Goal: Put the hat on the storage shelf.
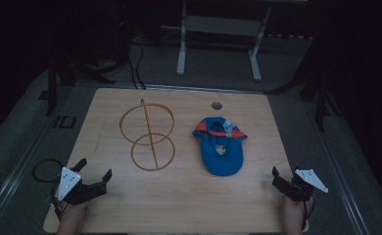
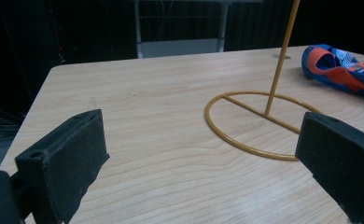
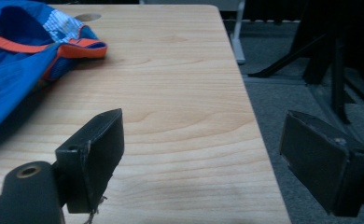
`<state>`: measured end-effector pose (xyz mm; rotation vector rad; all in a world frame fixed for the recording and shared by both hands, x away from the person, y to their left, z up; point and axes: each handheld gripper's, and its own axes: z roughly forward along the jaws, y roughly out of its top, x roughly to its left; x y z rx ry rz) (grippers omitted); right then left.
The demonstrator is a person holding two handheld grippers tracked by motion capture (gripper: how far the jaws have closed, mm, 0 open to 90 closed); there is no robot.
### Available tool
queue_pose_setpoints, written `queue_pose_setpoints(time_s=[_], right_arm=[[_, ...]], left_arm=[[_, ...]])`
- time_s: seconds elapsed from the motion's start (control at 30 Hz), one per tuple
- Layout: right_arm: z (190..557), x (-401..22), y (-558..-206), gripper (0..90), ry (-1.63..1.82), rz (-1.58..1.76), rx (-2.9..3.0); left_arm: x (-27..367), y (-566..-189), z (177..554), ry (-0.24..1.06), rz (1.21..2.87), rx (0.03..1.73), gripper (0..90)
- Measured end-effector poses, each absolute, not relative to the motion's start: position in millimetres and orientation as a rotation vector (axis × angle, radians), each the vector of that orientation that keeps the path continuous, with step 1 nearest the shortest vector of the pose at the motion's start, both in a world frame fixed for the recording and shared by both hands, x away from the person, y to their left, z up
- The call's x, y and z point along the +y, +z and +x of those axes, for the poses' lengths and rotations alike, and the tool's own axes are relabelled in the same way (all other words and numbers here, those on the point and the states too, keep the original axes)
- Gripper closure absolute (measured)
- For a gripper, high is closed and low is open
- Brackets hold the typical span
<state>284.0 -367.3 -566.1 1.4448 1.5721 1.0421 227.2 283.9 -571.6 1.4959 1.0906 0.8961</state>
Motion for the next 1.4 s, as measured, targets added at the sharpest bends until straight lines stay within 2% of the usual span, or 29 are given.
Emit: queue_pose_setpoints(time_s=[0.47, 0.77, 1.13, 1.4], right_arm=[[288, -366, -559, 13.9, 1.076, 1.473, 1.640], [296, -362, -539, 13.9, 1.107, 1.478, 1.693], [315, -354, -511, 13.7, 1.160, 1.426, 1.795], [339, -339, -489, 13.7, 1.227, 1.319, 1.865]], left_arm=[[280, -570, 227, 0.902, 1.524, 1.094, 2.4], [278, -570, 228, 0.841, 1.500, 1.098, 2.4], [274, -569, 229, 0.833, 1.531, 1.086, 2.4], [272, -565, 230, 0.739, 1.554, 1.139, 2.4]])
